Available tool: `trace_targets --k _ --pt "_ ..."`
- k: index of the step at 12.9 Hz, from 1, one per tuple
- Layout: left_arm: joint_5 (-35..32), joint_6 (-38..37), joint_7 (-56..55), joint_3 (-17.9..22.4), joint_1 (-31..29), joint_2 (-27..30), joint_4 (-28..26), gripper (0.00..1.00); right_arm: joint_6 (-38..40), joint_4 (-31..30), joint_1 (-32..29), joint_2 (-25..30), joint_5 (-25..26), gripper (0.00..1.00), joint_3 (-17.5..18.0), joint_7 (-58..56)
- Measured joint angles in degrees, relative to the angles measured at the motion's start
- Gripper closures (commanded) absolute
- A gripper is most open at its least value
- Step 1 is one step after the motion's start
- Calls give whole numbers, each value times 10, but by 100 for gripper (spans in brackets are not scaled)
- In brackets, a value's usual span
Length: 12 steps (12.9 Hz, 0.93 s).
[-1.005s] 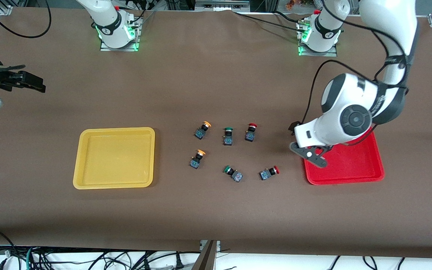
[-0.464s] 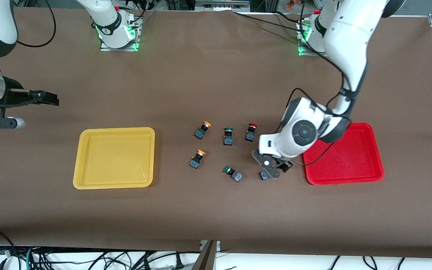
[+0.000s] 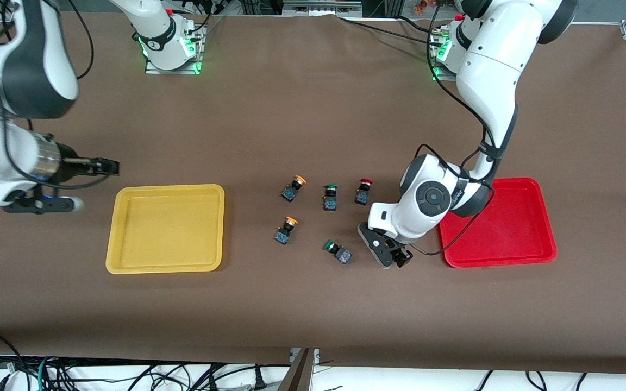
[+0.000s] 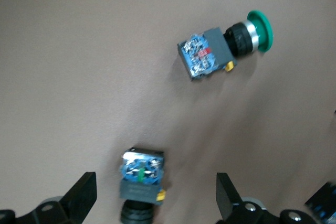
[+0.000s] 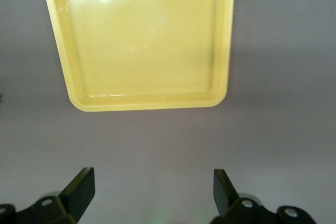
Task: Place red and yellow buttons in trays
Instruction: 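Grasp the red button with the left gripper while the right gripper grasps orange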
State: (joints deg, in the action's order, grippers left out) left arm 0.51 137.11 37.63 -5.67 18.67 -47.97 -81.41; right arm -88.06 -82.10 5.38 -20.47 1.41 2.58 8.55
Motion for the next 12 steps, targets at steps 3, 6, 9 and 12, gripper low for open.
trace_targets --k 3,6,9,12 --pt "0 6 39 2 -5 -11 0 0 -46 0 40 -33 -19 0 2 76" --pt "0 24 55 3 -9 -25 1 19 -103 0 93 -64 -23 0 4 195" --pt "0 25 57 2 -9 -29 1 76 -157 0 157 -97 -23 0 5 319" --pt "0 25 57 2 -8 -29 2 100 -205 0 206 -130 -23 0 5 402"
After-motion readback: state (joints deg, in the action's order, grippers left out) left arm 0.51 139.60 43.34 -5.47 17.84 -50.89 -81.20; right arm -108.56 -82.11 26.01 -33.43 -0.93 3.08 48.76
